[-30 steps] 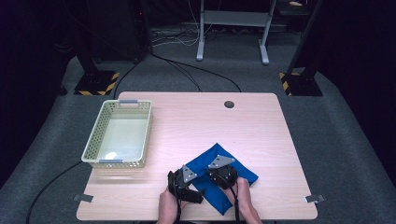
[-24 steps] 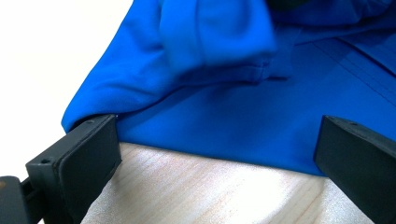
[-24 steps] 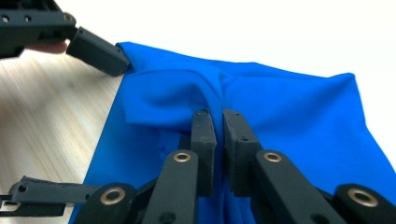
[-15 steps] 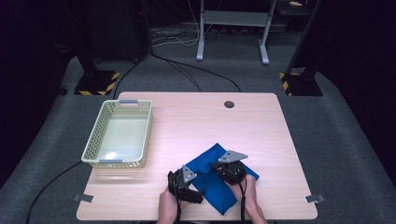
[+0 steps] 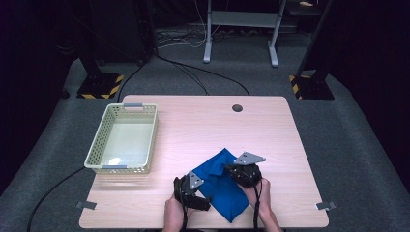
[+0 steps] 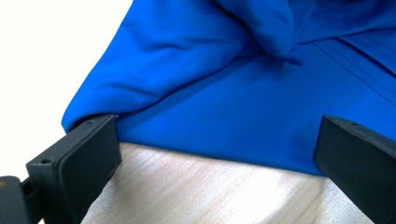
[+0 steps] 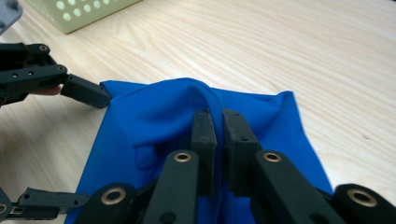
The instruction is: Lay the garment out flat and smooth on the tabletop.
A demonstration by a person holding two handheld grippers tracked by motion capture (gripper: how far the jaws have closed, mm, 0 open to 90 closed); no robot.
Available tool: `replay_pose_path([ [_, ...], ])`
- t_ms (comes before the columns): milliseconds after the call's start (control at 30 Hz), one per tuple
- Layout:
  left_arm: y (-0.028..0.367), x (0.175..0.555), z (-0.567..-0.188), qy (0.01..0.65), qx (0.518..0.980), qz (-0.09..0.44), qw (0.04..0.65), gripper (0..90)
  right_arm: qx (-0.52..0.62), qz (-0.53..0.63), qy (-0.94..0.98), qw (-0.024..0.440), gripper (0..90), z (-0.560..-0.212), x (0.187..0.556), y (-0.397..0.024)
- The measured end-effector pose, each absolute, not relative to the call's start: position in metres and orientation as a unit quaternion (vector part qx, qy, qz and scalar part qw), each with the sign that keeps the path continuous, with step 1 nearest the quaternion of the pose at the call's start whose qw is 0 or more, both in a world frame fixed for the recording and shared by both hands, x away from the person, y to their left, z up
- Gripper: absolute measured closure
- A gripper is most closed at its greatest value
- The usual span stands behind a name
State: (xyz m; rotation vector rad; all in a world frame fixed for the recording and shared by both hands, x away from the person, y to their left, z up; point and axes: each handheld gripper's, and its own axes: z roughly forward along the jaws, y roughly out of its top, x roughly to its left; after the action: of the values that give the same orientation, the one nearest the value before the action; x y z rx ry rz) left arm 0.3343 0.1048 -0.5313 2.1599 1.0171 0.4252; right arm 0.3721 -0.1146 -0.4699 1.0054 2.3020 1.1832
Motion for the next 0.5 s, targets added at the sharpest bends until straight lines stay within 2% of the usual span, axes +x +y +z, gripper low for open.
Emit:
replay_pose_path([
  [500, 0.105, 0.334, -0.531, 0.393, 0.834, 0.164, 0.351, 0.1, 0.374, 0.429, 0.797, 0.204, 84.6, -0.451, 0.380, -0.135],
])
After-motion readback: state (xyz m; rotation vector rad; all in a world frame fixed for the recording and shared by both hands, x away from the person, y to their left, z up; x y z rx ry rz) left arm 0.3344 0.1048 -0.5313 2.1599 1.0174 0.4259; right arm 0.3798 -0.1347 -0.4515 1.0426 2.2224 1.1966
